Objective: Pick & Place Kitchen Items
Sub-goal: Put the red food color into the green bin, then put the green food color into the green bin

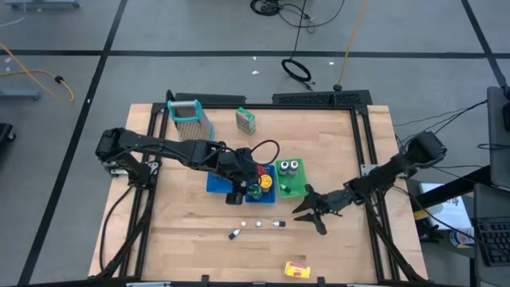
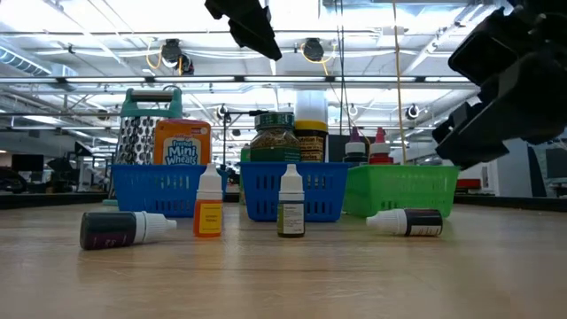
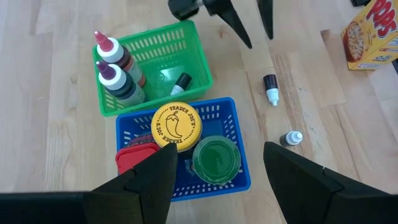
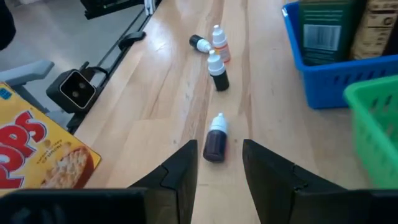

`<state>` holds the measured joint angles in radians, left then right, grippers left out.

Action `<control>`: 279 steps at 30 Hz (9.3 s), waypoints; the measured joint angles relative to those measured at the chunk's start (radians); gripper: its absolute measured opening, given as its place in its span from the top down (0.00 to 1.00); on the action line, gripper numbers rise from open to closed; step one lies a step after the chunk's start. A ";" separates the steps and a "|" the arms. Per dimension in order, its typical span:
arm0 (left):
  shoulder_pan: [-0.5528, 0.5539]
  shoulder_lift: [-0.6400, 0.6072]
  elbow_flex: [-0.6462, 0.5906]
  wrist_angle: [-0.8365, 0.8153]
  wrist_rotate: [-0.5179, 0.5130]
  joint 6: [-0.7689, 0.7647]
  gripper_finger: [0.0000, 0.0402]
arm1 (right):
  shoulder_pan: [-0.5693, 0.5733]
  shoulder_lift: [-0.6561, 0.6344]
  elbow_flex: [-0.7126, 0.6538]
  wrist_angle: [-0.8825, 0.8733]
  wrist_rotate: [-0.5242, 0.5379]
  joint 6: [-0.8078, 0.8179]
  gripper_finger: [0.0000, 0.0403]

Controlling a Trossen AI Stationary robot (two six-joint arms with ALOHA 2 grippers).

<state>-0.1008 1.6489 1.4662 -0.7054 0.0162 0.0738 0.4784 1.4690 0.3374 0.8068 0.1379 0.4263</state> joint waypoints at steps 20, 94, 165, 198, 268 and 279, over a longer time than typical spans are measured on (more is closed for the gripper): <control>0.000 0.000 0.000 0.000 0.000 -0.004 0.40 | 0.022 0.312 0.187 0.039 -0.032 0.016 0.70; -0.175 0.321 0.000 0.429 0.073 -1.094 0.40 | 0.172 0.000 0.125 -0.343 0.102 0.111 0.81; -0.142 0.803 0.599 -0.170 0.110 -1.086 0.40 | 0.191 -0.013 0.080 -0.302 0.129 0.134 0.81; -0.146 0.754 0.589 -0.226 -0.008 -0.929 0.93 | 0.191 -0.013 0.080 -0.303 0.129 0.138 0.81; 0.022 0.603 0.513 -0.151 -0.402 -0.651 0.53 | 0.189 -0.012 0.080 -0.311 0.180 0.164 0.81; -0.029 0.603 0.513 -0.177 -0.374 -0.594 0.41 | 0.189 -0.012 0.080 -0.311 0.180 0.164 0.81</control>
<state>-0.1301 2.2520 1.9789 -0.8826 -0.3576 -0.5206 0.6670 1.4567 0.4171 0.4961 0.3176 0.5907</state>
